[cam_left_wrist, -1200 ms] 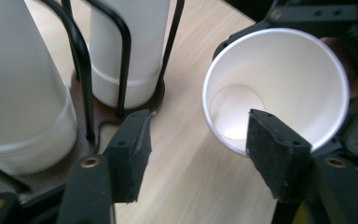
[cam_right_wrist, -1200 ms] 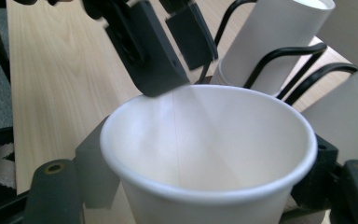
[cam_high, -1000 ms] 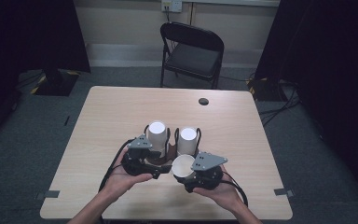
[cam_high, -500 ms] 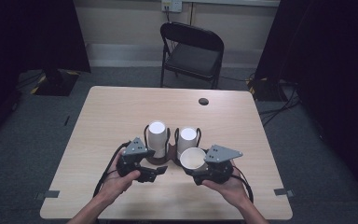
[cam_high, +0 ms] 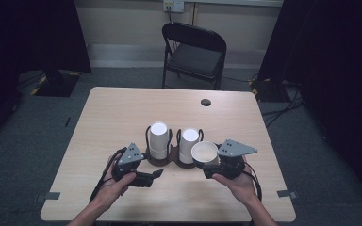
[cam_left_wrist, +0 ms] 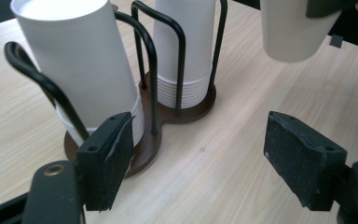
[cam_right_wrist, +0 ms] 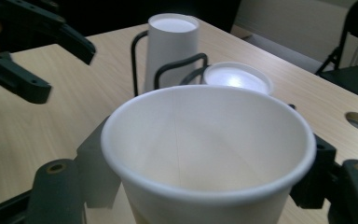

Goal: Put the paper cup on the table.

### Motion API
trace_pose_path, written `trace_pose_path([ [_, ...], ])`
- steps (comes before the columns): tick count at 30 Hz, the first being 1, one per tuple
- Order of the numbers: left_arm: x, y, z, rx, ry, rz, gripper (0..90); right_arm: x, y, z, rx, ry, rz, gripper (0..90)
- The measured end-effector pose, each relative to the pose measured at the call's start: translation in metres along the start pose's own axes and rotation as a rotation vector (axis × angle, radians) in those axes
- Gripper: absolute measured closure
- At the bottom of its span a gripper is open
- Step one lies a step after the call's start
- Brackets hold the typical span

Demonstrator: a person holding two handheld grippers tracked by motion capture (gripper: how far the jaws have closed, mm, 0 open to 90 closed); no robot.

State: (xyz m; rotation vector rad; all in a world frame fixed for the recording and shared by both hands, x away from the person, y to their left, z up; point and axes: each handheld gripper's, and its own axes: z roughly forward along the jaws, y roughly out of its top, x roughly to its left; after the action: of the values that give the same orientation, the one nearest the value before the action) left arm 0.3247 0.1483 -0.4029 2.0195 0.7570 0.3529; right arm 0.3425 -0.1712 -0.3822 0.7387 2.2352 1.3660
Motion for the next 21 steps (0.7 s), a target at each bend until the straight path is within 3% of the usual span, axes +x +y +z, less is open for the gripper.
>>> trace_pose_path([
  [2,0.002,-0.002,-0.002,0.003,0.013,0.006,23.8,-0.004,0.000,-0.003,-0.003,-0.003,0.012,26.3],
  [5,0.003,-0.006,-0.004,-0.009,0.028,-0.024,23.8,-0.009,0.000,-0.007,-0.016,-0.019,0.026,26.3],
  [12,0.007,-0.015,-0.014,-0.029,0.119,-0.045,20.8,-0.024,-0.001,-0.016,-0.041,-0.061,0.061,26.5],
  [15,0.009,-0.019,-0.015,-0.039,0.129,-0.046,19.7,-0.028,-0.002,-0.017,-0.042,-0.077,0.074,26.5],
  [18,0.008,-0.029,-0.016,-0.046,0.172,-0.056,16.1,-0.036,-0.006,-0.019,-0.041,-0.106,0.095,26.5],
  [21,0.007,-0.033,-0.015,-0.034,0.175,-0.081,16.0,-0.040,-0.008,-0.019,-0.041,-0.117,0.107,26.5],
])
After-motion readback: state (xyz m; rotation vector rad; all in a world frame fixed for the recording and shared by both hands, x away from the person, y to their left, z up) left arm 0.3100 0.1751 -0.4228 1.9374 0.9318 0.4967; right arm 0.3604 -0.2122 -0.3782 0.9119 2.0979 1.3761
